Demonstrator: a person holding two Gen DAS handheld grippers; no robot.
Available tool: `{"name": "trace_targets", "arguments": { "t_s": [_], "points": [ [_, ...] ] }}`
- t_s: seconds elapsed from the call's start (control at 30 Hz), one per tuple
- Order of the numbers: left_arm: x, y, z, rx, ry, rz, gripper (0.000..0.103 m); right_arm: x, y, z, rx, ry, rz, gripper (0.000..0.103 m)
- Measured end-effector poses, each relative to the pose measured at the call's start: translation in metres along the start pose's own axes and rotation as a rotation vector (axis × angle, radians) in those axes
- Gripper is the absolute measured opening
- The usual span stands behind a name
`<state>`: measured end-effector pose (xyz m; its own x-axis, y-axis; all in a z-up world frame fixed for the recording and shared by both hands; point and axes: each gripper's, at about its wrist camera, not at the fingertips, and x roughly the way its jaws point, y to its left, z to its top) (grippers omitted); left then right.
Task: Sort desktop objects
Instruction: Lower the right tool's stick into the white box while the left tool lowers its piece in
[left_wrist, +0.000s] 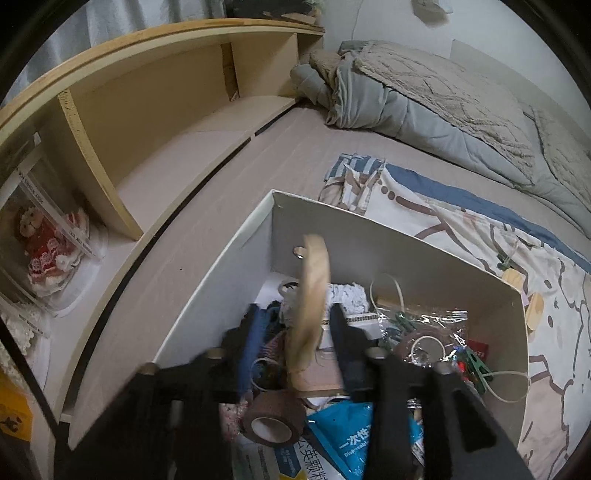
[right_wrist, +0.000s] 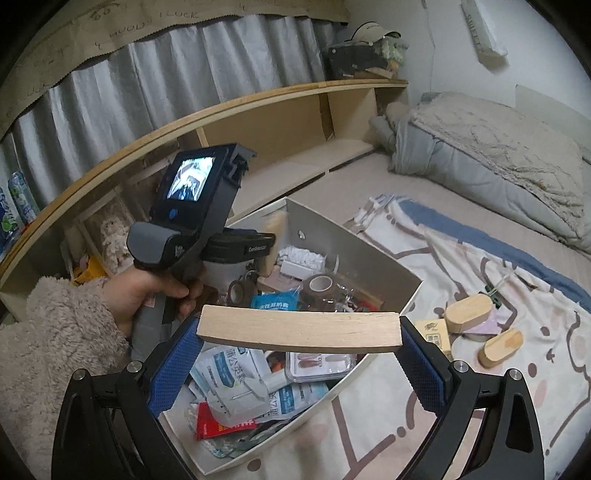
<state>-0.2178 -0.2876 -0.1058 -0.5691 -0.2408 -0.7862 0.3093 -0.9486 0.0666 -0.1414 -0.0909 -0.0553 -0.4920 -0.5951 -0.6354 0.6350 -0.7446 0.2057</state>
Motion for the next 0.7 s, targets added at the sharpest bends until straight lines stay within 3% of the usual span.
{"name": "trace_targets", "arguments": {
  "t_s": [0.33,0.7],
  "points": [
    [-0.013,0.005,-0.002,-0.014,-0.033,-0.014,0.043,0.014,0.011,-0.003,-0.039,0.032,0.036,0.100],
    [-0.038,0.002,-0.016,0.045,-0.073,-0.041,0.043,0.044,0.026,-0.012,-0.103,0.098,0.054,0.100]
  ]
}}
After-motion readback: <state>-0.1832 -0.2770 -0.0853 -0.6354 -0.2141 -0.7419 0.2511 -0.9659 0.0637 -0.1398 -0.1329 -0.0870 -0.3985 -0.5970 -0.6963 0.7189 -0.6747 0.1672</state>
